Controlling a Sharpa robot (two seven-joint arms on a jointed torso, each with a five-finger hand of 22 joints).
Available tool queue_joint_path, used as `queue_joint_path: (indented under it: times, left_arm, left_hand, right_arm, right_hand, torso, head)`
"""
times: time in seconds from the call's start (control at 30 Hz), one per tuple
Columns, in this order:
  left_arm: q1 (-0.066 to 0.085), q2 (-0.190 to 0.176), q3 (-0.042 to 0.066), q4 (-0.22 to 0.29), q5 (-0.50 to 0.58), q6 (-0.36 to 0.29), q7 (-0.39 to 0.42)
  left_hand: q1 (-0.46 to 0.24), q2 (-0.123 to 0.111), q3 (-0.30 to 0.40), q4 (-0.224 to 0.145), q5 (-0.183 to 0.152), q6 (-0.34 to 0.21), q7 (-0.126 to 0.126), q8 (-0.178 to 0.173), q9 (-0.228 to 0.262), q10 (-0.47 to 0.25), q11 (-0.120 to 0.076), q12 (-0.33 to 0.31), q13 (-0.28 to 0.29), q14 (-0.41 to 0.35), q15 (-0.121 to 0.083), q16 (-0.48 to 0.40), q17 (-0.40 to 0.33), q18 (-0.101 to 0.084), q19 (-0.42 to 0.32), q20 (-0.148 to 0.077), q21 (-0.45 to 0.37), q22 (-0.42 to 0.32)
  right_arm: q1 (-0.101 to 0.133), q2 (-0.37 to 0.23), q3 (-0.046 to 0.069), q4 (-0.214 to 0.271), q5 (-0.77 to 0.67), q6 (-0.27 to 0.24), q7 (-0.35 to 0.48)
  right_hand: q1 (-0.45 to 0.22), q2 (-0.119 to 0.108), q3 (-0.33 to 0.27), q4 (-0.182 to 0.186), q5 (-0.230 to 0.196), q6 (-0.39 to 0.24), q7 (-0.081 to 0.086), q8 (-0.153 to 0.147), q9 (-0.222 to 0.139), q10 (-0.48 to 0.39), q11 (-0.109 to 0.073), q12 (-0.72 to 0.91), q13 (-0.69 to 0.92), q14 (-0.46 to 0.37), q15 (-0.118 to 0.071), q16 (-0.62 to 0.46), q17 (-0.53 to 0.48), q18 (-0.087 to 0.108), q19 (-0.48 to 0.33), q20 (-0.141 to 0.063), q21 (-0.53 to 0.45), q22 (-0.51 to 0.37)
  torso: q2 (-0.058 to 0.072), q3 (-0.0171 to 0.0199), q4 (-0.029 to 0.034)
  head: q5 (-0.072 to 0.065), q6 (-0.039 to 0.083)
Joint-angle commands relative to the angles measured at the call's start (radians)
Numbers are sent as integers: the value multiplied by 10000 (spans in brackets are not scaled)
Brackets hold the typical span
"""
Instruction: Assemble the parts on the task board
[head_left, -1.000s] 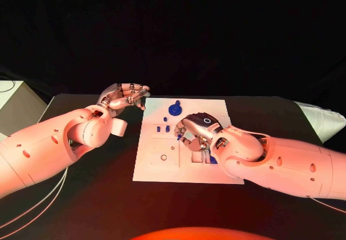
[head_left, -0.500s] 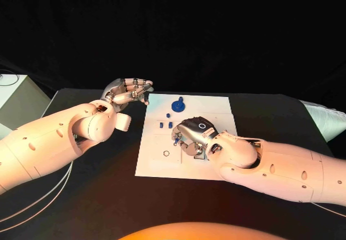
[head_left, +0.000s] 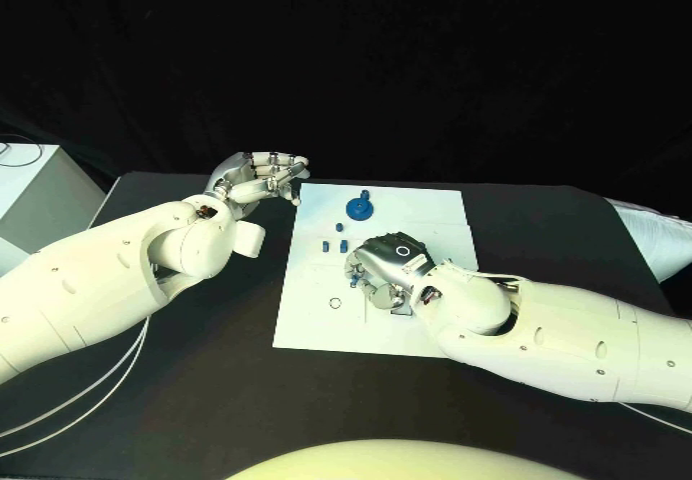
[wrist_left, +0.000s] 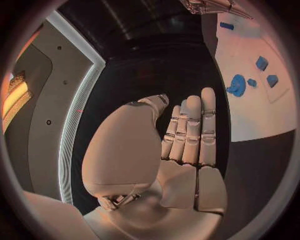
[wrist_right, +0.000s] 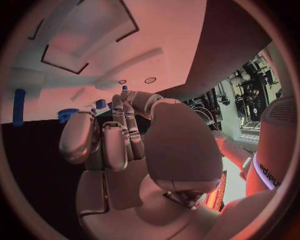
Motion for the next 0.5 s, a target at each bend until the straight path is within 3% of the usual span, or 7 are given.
queue_joint_path:
  times: [0.03,0.5]
  left_arm:
    - [-1,26,9,-7,69,23,45]
    - [-1,16,9,-24,66,63,2]
  left_hand:
    - [84,-20,-77,-2,39,-75,35,-26,-12,-65,-13,51,-6,-19,35,-46,-3,139,23,38,-60,-11]
    - [84,-20,-98,11,39,-101,46,-16,-13,-106,0,72,-4,-55,49,-72,-9,139,10,48,-86,-27]
  right_arm:
    - [-14,24,0,-48,-177,189,-18]
    - [-36,87,0,-203,-192,273,-47]
  right_hand:
    - [25,79,46,14,48,71,32,28,12,193,-159,29,11,459,-37,6,-8,-126,-6,-21,35,-13]
    - [15,73,51,9,69,70,31,30,19,193,-159,28,12,460,-38,13,-2,-127,-7,-21,44,-2]
  torso:
    - [-10,-2,8]
    - [8,-11,-7]
  head:
    - [10,1]
    - [63,-14]
